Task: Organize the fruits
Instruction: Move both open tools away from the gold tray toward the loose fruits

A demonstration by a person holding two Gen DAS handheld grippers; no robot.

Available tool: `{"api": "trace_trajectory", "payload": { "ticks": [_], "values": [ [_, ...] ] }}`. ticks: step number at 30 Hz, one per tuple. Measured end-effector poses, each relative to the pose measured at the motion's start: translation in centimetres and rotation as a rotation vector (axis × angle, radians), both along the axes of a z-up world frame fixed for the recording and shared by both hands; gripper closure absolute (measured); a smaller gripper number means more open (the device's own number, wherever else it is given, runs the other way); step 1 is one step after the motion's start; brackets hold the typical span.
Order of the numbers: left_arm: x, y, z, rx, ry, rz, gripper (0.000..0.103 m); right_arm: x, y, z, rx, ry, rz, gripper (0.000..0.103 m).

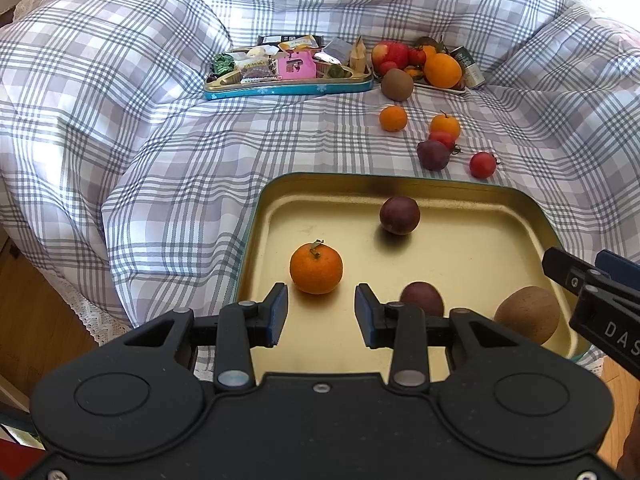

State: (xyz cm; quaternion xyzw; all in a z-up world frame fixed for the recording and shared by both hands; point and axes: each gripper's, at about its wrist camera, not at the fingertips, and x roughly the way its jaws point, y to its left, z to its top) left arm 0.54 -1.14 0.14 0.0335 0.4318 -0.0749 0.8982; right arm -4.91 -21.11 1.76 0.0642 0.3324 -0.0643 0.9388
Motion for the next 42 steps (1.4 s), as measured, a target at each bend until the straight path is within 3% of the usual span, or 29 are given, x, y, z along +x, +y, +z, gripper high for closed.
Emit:
{"api": "trace_trajectory", "payload": {
  "ticks": [20, 42],
  "values": [
    [1.9, -0.1, -1.0, 0.027, 0.065, -0.001, 0.057, 1.7, -0.7, -1.5, 0.006, 0.072, -0.024, 0.040],
    [6.1, -1.3, -1.4, 0.036, 0.106, -0.033, 0.057, 6.4, -1.6, -2.5, 0.012, 0.129, -0.009, 0.040]
  ]
}}
